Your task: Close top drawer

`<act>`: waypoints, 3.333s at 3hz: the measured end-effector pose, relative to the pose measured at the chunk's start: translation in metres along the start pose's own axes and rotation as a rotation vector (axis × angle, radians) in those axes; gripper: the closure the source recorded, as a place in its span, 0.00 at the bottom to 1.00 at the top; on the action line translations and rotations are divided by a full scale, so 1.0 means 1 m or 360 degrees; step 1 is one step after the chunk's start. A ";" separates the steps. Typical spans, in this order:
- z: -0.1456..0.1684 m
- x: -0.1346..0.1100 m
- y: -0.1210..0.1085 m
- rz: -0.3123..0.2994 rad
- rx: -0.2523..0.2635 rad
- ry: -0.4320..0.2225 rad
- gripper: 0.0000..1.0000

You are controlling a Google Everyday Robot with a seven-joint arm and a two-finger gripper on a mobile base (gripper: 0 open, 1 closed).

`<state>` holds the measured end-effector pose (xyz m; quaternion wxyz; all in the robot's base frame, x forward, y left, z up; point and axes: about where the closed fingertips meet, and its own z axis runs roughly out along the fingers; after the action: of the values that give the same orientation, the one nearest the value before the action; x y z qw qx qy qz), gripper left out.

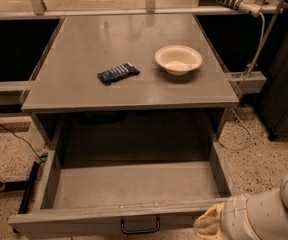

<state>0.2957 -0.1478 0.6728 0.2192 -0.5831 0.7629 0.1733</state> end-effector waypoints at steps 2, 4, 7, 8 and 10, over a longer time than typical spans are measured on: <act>0.000 0.000 -0.001 0.0000 0.0003 0.0000 0.12; 0.014 -0.016 -0.048 -0.0024 0.0048 -0.0074 0.18; 0.030 -0.054 -0.187 -0.0133 0.0197 -0.0034 0.70; 0.030 -0.060 -0.193 -0.0153 0.0205 -0.0028 0.51; 0.030 -0.060 -0.192 -0.0153 0.0204 -0.0028 0.06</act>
Offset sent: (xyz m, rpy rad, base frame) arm 0.0068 -0.0005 -0.0016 0.0026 -0.0089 -0.0100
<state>0.4986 -0.1338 0.6779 0.2708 -0.6022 0.7416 0.1185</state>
